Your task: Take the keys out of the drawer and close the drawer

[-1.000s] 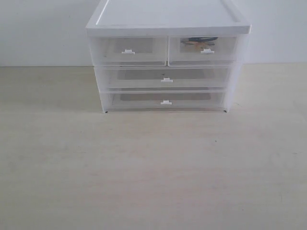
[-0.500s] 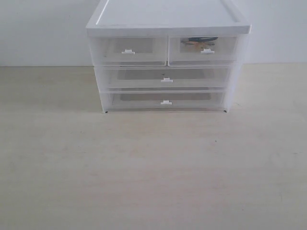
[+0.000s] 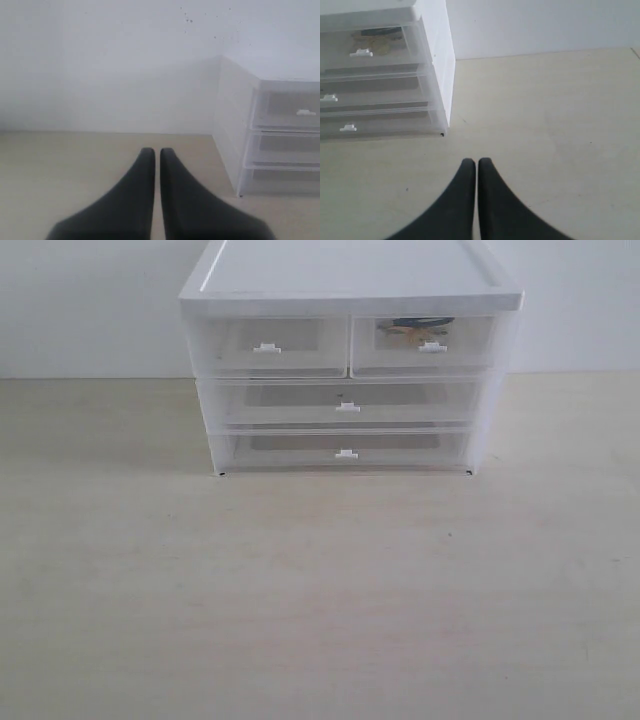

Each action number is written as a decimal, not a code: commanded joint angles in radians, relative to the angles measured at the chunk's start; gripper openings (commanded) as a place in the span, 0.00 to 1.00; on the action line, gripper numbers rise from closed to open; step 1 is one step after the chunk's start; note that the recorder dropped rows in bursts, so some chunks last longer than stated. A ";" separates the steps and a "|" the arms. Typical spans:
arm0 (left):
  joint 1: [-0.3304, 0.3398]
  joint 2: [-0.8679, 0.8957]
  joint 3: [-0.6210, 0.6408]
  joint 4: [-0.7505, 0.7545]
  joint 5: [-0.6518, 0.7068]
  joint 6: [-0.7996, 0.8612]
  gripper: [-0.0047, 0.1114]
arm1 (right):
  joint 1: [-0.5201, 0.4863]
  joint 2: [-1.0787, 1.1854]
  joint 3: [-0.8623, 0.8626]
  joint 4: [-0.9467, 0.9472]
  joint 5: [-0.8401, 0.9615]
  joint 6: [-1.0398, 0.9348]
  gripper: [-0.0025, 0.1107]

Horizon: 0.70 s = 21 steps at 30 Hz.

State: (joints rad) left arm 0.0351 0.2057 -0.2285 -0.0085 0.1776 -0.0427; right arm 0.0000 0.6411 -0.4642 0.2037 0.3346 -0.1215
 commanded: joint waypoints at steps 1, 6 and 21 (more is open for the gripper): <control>0.001 0.184 -0.173 -0.104 0.110 0.014 0.08 | -0.001 0.027 -0.044 0.012 -0.001 -0.044 0.02; 0.001 0.305 -0.267 -0.115 0.037 0.014 0.08 | -0.001 0.123 -0.122 0.012 0.025 -0.046 0.02; 0.001 0.376 -0.284 -0.115 -0.079 -0.016 0.08 | -0.001 0.358 -0.199 0.225 0.044 -0.105 0.02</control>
State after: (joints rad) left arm 0.0351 0.5476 -0.5086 -0.1121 0.1063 -0.0797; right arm 0.0000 0.9718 -0.6559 0.3745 0.3791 -0.2025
